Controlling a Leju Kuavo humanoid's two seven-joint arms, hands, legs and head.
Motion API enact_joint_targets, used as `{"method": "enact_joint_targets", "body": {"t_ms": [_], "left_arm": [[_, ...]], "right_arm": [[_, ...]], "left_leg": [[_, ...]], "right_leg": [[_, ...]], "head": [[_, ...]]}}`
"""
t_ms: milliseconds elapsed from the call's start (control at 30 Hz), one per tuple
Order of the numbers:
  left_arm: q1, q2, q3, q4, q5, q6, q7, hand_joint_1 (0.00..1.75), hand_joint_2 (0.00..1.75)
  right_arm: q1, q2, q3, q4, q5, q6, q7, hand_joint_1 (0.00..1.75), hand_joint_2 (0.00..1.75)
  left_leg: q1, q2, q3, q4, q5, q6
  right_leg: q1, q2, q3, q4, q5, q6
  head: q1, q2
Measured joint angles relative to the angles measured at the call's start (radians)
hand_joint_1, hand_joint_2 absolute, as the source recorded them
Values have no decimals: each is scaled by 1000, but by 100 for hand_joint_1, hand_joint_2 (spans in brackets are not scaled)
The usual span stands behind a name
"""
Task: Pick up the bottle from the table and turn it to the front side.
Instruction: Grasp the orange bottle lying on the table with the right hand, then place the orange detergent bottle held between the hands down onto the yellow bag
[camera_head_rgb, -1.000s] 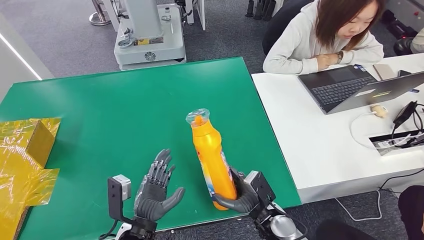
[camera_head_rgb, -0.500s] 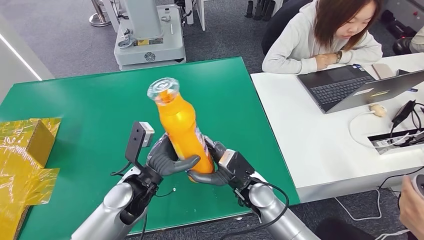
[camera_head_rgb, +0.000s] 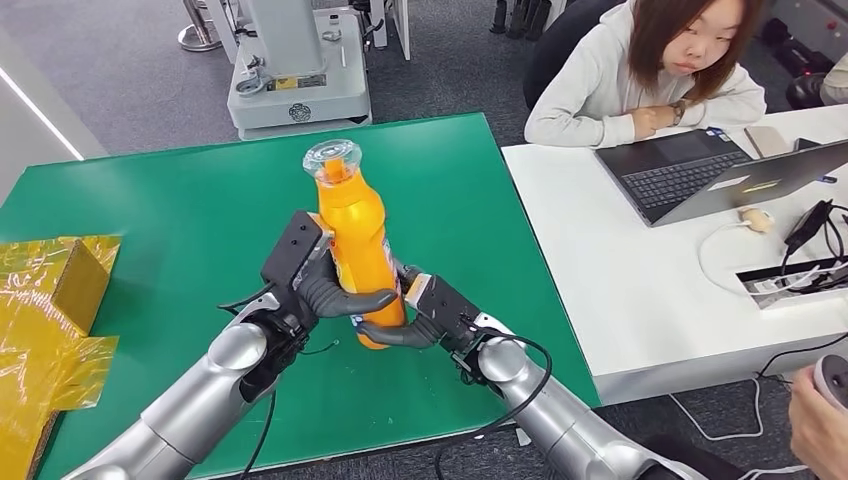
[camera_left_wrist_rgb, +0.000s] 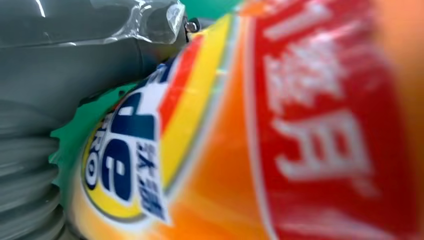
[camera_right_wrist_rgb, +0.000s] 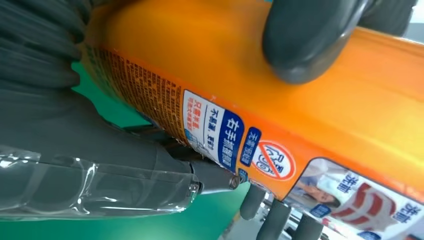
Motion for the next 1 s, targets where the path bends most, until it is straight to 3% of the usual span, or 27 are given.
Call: {"method": "enact_joint_targets", "body": {"t_ms": [133, 500, 533, 633, 667, 1000], "left_arm": [[-10, 17, -18, 26, 2, 0, -1, 175, 175], [-12, 26, -27, 45, 32, 3, -2, 175, 175], [-12, 26, -27, 46, 37, 3, -2, 175, 175], [-11, 28, -27, 47, 47, 5, -5, 175, 175], [-11, 29, -27, 47, 49, 5, -6, 175, 175], [9, 37, -36, 48, 20, 72, -55, 175, 175]], "right_arm": [[-7, 1, 12, 33, 0, 0, 3, 175, 175], [-4, 0, 29, 56, -9, -2, 10, 174, 175], [-3, 0, 31, 56, -9, -2, 10, 150, 175], [-2, 1, 38, 56, -10, -2, 12, 20, 175], [-2, 1, 42, 57, -10, -2, 12, 0, 175], [17, 0, 61, 64, -12, -2, 11, 0, 175]], "left_leg": [[0, 0, 0, 0, 0, 0], [0, 0, -1, 0, 0, 0], [0, 0, -1, 0, 0, 0], [0, 0, -1, 0, 0, 0], [0, 0, -1, 0, 0, 0], [0, 0, -1, 0, 0, 0]], "right_leg": [[0, 0, -1, 0, 0, 0], [0, 0, -1, 0, 0, 0], [0, 0, -1, 0, 0, 0], [0, 0, -1, 0, 0, 0], [0, 0, -1, 0, 0, 0], [0, 0, -2, 0, 0, 0]], "head": [[0, 0], [0, 0], [0, 0], [0, 0], [0, 0], [0, 0]]}}
